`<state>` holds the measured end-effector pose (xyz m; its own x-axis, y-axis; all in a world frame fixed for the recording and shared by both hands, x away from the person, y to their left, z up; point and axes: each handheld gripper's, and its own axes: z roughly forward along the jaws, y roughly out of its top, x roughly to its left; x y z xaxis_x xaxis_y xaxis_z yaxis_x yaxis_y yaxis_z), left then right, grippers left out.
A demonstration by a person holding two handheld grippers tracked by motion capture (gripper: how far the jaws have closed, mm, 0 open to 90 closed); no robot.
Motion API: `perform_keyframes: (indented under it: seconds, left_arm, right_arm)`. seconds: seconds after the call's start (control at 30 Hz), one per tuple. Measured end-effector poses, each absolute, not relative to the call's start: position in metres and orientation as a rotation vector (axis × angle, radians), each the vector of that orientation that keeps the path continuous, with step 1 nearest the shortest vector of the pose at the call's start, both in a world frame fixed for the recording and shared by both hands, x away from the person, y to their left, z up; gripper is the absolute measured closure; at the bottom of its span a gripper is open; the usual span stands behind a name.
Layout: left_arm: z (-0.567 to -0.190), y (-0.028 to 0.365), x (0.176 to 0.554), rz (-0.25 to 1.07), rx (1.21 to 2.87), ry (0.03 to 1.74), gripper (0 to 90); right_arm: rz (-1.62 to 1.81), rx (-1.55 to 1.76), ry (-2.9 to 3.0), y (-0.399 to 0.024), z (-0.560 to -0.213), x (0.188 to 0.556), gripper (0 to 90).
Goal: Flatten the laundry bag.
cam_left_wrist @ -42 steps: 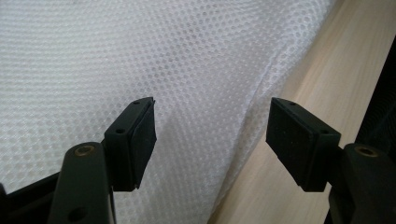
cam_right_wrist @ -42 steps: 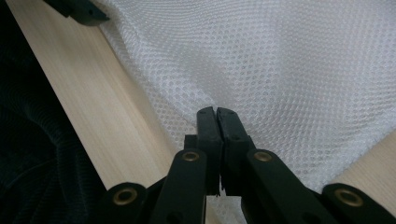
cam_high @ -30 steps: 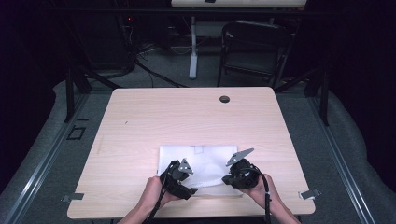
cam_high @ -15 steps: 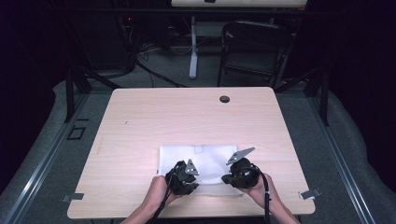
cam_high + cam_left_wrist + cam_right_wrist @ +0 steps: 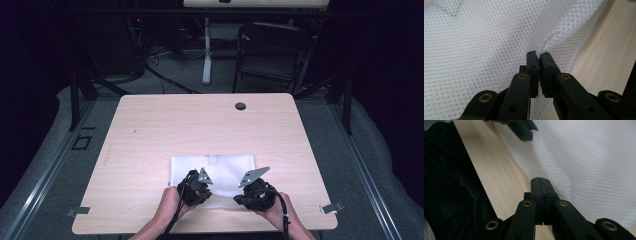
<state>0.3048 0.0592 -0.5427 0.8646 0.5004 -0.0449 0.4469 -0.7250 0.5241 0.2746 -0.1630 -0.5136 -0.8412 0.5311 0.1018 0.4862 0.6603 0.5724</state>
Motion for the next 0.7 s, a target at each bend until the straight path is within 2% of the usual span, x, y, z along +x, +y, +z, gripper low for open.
perform_keyframes:
  seconds: [0.37,0.7]
  left_arm:
    - [-0.539,0.064,0.307,0.117,2.465,0.709,86.1]
    - [-0.532,0.066,0.31,0.088,2.447,0.74,86.0]
  right_arm:
    - [0.758,0.767,2.806,-0.136,-0.553,0.278,90.0]
    - [0.743,0.778,2.834,-0.139,-0.559,0.282,90.0]
